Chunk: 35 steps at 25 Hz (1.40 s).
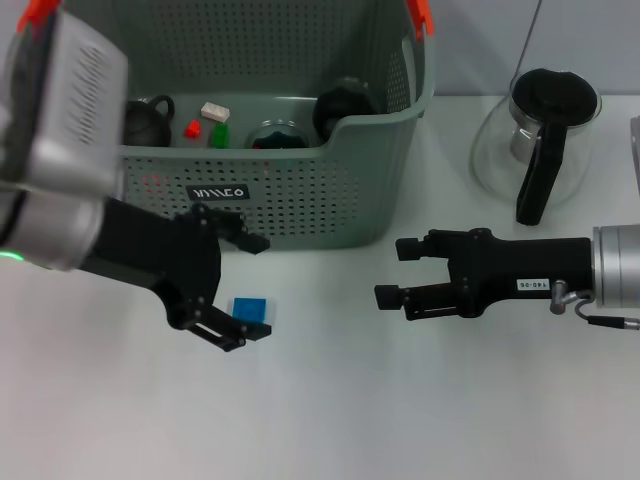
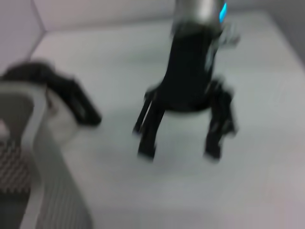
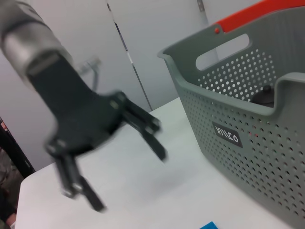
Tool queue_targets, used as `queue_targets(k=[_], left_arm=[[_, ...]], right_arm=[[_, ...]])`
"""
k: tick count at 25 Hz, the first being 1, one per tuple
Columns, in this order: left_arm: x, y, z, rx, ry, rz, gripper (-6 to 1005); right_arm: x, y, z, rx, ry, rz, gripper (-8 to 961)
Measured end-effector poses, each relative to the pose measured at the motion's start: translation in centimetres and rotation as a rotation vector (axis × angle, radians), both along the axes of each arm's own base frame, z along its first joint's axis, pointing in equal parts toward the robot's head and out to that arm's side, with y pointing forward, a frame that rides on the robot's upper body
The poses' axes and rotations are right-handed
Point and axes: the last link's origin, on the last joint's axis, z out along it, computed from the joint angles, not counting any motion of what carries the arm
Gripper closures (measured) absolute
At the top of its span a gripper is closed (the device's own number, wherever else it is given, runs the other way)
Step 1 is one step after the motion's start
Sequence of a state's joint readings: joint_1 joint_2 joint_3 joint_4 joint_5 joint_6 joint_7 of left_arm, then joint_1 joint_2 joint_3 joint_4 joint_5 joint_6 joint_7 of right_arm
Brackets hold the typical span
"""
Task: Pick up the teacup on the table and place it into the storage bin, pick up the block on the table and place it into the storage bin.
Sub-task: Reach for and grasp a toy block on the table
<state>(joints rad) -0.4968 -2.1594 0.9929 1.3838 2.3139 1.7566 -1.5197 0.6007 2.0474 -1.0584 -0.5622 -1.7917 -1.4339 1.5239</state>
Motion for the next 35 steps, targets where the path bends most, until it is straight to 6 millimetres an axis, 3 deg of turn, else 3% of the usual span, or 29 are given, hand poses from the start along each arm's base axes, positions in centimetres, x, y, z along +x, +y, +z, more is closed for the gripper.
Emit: queue_targets(k=[6, 11, 35], left_arm=[[-2.0, 2.0, -3.9, 0.072, 0.156, 0.01, 77], [-2.9, 2.7, -5.5, 0.08, 0.235, 0.016, 79], [-4.4, 3.6, -8.3, 0.045, 0.298, 0.062, 95]], right_arm=[[0.2, -0.2, 0.0, -0.001, 0.001, -0.008, 29], [0.3, -0.3, -0.1, -0.003, 0.002, -0.011, 29], [0.4, -0.3, 0.0, 0.001, -0.001, -0.007, 28]])
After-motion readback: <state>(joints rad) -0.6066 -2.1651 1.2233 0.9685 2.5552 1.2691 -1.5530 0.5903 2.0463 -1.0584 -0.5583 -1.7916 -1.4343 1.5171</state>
